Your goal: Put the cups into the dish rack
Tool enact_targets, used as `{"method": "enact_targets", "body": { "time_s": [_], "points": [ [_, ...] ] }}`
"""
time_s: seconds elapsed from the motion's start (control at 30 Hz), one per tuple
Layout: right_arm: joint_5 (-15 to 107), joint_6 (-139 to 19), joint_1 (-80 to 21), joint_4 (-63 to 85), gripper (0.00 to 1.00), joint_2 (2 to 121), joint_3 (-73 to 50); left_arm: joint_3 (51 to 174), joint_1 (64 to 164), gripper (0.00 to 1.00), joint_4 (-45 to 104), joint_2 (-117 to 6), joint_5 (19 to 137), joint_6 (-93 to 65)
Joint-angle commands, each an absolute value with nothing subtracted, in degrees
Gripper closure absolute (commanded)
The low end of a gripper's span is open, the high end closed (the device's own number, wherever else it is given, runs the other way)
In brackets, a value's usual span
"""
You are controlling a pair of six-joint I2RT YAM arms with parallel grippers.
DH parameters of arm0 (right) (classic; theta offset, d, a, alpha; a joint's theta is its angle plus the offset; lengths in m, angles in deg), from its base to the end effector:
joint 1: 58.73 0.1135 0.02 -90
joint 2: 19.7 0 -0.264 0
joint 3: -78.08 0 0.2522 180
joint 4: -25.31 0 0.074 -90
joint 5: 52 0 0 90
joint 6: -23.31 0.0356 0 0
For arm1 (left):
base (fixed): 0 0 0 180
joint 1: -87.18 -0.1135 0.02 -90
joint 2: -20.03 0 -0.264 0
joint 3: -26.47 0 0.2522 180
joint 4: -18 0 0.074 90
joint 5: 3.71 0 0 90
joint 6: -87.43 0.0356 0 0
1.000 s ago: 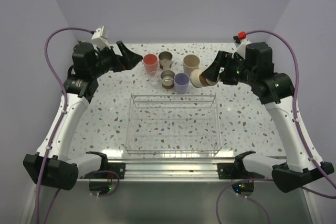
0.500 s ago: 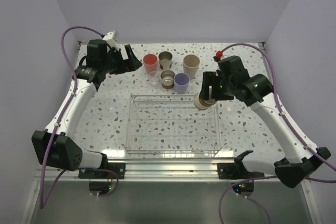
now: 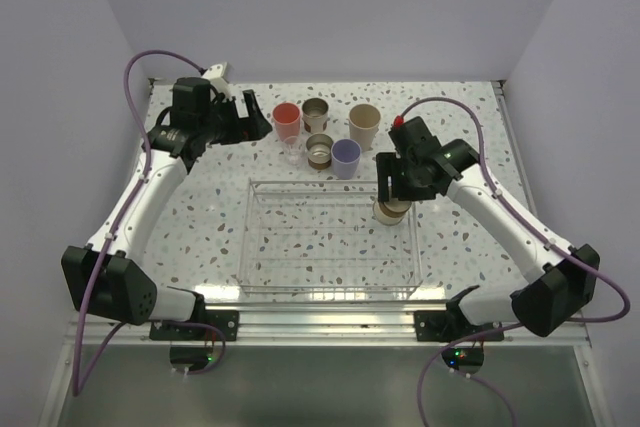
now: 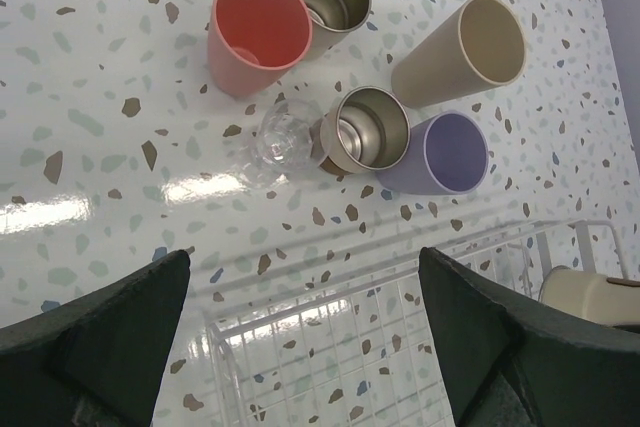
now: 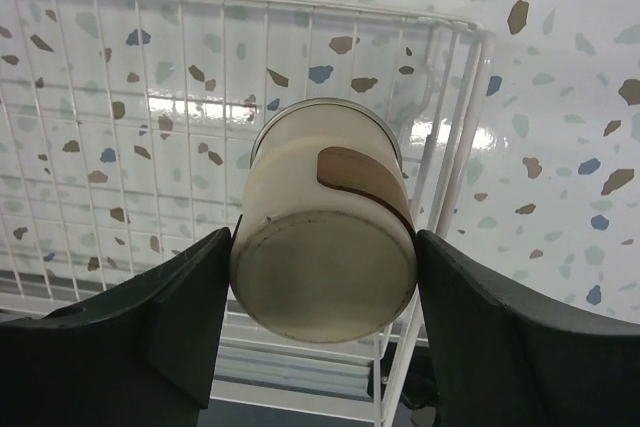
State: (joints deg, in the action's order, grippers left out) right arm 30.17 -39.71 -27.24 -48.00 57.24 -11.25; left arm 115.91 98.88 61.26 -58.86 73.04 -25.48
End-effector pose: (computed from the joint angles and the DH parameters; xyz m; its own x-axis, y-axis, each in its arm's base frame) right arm 0.2241 0.1316 0.3293 -0.8733 -0.0079 -0.4871 -0.0727 0.9908 0.1144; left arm 0.3004 -0.0705 0.3600 -0.6378 -0.2549 -0.7268 0.1498 0.8846 -0.4416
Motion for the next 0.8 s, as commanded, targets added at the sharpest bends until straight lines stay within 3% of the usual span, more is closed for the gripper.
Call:
{"method": "enact_targets", "body": {
  "time_s": [0.0,0.77],
  "points": [
    [29.83,-38.74,-27.17,-44.0,1.0,57.55,-9.52,117.58,98.95,0.01,61.3,-58.54,73.81,-24.28],
    [25.0,-39.45,-27.17,-40.04,1.0,66.17,-7.75,120.65,101.06,0.02,58.57,-65.31,73.81,-25.59]
  ]
}}
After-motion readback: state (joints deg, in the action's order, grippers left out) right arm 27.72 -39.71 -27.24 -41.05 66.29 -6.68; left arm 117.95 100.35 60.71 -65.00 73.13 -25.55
